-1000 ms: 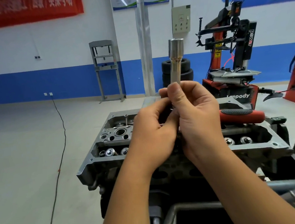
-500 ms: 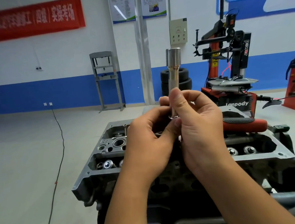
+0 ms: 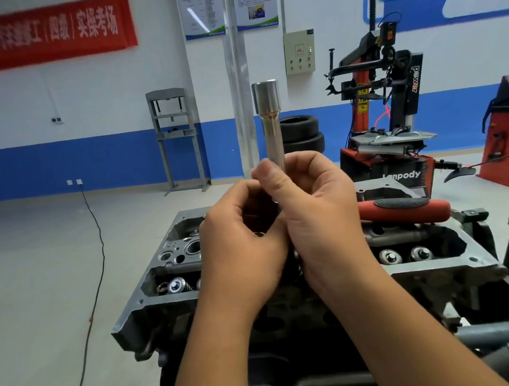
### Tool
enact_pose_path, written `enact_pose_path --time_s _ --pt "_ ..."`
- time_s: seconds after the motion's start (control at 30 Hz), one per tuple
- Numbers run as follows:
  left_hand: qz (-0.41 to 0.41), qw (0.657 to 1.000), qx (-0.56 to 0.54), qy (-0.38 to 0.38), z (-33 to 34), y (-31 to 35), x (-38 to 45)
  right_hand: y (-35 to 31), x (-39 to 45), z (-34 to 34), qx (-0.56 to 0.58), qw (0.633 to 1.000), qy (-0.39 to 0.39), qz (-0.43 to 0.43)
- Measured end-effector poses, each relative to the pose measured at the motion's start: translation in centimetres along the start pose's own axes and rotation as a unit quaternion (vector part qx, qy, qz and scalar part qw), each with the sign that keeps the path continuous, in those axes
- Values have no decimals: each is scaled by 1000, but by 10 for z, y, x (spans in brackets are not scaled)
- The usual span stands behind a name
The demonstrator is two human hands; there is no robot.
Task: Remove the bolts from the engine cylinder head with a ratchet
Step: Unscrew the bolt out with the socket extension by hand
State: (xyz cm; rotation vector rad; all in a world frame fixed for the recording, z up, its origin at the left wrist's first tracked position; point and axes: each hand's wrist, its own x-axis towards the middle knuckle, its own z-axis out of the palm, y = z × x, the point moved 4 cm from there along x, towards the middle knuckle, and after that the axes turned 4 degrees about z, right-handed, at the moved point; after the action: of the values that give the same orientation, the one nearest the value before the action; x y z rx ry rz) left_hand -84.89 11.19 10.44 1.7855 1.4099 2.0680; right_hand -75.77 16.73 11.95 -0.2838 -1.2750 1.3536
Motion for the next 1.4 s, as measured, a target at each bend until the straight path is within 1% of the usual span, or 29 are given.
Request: enact_pose_path --time_s 0.13,0.2,0.3,0.43,0.5,0.57,0.6,0.67,0.8,0.93,1.0,1.07,1.17,1.2,1.23,1.4 --pt "20 998 -24 -58 4 8 -5 0 1 -2 -28 999 2 -30" --pt "16 998 -24 -51 4 7 -4 1 2 -1 -8 1000 -1 -20" --pt "9 1000 -21 -18 4 7 -4 3 1 1 16 1000 -4 1" --pt "12 1000 -7 -9 3 4 -6 1 -2 -2 3 999 34 -22" --pt "6 999 -18 -32 3 6 -6 -1 -3 -3 -9 999 39 -36" --pt "3 997 -38 -69 5 8 -5 -1 -2 -2 -23 998 31 -44" --pt "3 996 -45 -75 5 9 -5 -1 -1 -2 -28 998 25 -46" --pt "2 997 -41 -63 4 10 -3 2 0 0 -25 999 19 -41" --pt "-1 999 -31 -7 5 11 -3 3 0 5 -11 999 -8 -29" --pt "-25 998 -10 57 5 9 -3 -2 -3 3 -1 999 -3 -43" --pt "-27 997 -3 65 6 9 -4 -2 -3 1 -17 999 5 -40" --pt "-19 999 4 44 6 9 -4 -2 -3 -1 -29 999 11 -42" --pt "-28 998 -35 -48 6 9 -6 -2 -2 -2 -38 998 14 -39" --pt "-38 996 -49 -71 6 8 -7 -1 -2 -1 -39 999 14 -33" --pt "-46 995 -54 -77 5 7 -7 0 -1 0 -38 999 11 -26" --pt "-44 998 -29 18 2 4 -6 4 -1 7 0 1000 -20 14"
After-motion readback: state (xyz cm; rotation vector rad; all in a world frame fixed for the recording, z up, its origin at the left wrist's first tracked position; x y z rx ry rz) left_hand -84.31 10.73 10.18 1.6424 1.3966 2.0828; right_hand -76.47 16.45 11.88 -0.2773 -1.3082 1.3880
